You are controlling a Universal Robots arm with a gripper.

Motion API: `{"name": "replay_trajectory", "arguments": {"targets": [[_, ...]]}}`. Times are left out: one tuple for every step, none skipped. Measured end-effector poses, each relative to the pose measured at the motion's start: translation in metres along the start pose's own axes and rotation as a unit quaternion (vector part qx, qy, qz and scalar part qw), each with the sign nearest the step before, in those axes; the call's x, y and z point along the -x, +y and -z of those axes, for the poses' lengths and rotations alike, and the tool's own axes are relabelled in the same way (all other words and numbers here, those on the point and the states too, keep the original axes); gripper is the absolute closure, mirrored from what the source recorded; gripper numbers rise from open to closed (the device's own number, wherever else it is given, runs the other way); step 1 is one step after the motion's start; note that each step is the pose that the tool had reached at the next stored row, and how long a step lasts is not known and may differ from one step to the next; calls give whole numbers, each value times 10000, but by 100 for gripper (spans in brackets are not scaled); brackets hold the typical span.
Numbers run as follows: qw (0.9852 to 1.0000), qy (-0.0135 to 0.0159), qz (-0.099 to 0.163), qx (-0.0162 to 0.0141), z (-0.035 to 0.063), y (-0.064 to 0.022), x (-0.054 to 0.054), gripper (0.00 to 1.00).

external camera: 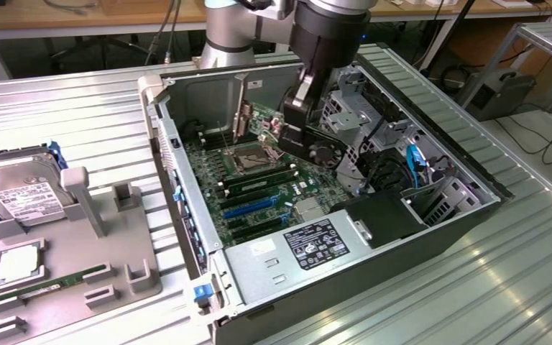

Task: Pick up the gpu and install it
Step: 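Insert the gpu into the slot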

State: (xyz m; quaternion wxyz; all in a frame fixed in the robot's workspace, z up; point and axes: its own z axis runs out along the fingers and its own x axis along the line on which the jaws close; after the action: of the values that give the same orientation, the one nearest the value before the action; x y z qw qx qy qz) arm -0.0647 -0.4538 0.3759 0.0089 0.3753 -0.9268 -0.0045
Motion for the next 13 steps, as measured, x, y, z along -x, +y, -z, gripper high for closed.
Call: {"name": "replay_trajectory", "arguments": {"targets": [[10000, 1, 88, -1, -1, 0, 0, 74], [9998, 2, 182, -2, -2, 0, 0, 74], [9995, 4, 313, -4, -3, 0, 0, 74], [9992, 6, 409, -5, -4, 0, 0, 74], [9987, 7, 501, -6, -5, 0, 0, 74], [9983, 9, 589, -8, -5, 0, 0, 74], [9976, 10, 692, -9, -6, 0, 0, 74], [9970, 12, 778, -10, -7, 0, 0, 74], [9961, 13, 885, -11, -10, 0, 1, 74], [9952, 15, 974, -13, -13, 0, 1, 74], [9943, 17, 1064, -14, -16, 0, 1, 74], [9932, 17, 1163, -15, -20, 0, 1, 74], [9921, 19, 1252, -16, -23, 0, 0, 74]]}}
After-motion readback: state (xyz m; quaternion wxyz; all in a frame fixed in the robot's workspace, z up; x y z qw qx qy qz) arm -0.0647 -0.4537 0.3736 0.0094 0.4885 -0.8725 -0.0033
